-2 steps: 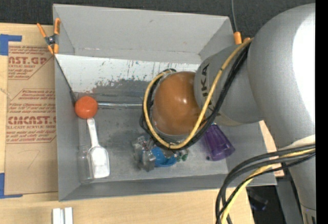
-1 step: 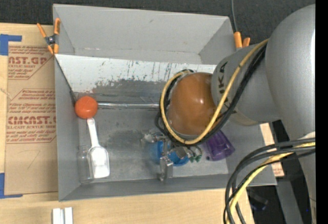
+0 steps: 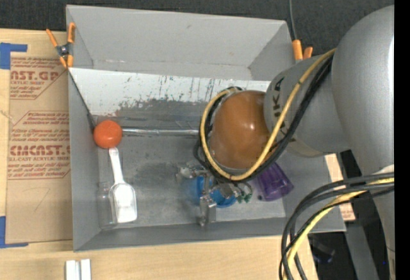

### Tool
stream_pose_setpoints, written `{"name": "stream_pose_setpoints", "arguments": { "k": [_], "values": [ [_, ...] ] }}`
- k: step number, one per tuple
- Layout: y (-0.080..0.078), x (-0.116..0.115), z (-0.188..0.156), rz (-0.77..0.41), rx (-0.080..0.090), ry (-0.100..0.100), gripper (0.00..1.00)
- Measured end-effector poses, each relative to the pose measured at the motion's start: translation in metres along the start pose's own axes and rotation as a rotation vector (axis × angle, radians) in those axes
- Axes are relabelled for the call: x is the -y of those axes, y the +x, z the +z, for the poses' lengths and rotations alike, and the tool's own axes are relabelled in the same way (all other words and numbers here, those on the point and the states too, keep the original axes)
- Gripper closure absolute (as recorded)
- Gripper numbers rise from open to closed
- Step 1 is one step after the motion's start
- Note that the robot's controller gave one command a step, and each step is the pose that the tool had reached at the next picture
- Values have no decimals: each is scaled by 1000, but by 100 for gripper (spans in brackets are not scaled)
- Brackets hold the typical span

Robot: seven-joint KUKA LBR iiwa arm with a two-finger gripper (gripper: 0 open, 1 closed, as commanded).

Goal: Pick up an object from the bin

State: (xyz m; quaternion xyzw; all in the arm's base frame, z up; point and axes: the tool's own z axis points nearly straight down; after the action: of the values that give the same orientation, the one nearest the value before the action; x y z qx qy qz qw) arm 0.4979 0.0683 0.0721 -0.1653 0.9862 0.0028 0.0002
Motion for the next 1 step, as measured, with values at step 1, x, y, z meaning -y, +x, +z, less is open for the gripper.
{"name": "stream_pose_setpoints", "arguments": {
  "k": [1],
  "values": [
    [13, 32, -3, -235, 4, -1, 0]
  ]
}}
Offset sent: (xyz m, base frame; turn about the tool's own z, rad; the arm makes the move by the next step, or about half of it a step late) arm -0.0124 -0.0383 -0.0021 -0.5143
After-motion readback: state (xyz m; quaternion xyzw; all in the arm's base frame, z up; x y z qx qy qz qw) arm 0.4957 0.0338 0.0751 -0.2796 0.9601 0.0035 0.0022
